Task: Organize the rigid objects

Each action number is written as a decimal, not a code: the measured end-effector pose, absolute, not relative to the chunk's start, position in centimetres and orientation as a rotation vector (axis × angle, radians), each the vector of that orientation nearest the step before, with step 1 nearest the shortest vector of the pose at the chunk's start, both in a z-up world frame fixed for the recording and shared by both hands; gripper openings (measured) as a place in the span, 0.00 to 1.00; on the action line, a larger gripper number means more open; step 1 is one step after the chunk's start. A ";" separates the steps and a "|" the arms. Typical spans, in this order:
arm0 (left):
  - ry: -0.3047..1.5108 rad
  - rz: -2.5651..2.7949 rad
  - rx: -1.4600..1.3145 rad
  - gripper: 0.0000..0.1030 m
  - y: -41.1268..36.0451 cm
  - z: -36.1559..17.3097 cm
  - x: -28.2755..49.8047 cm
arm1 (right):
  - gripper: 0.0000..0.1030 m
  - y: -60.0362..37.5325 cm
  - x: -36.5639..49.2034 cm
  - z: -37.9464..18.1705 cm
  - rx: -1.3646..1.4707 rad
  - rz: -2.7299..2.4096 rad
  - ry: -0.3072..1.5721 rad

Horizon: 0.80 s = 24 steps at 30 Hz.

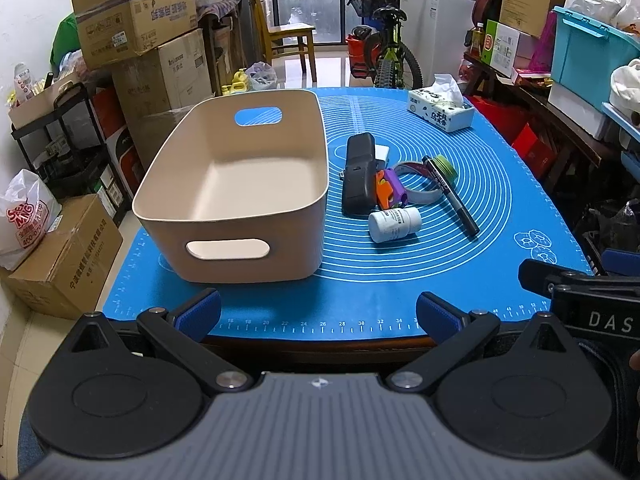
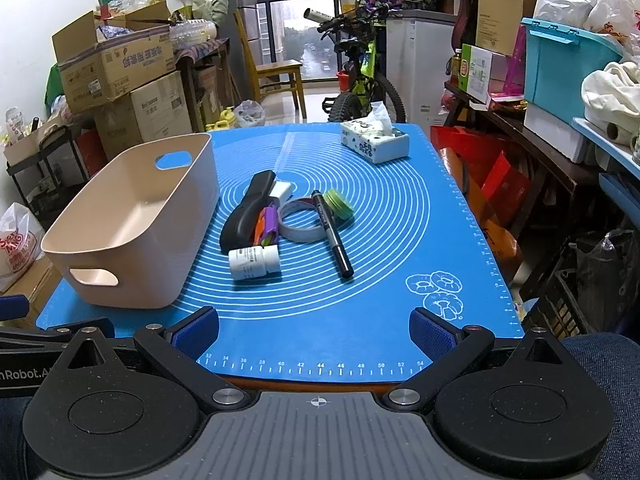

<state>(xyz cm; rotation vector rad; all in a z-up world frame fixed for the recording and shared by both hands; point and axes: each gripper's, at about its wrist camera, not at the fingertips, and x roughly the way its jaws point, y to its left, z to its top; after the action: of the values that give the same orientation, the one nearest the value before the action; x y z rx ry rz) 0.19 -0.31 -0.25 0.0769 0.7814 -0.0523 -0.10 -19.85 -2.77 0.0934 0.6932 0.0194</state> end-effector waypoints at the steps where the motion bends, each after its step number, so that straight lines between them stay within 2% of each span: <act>1: 0.783 -0.053 0.077 0.99 -0.3 -0.3 0.2 | 0.97 -19.9 -0.1 -2.7 0.093 0.019 0.692; 24: 0.791 -0.056 0.083 0.99 -0.2 -0.4 0.2 | 0.97 -19.8 -0.1 -2.7 0.094 0.015 0.694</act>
<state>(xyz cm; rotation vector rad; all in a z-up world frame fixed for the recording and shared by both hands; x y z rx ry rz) 0.18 -0.19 -0.37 0.0830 0.7910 -0.0556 -0.07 -19.78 -2.72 0.0938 0.6943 0.0146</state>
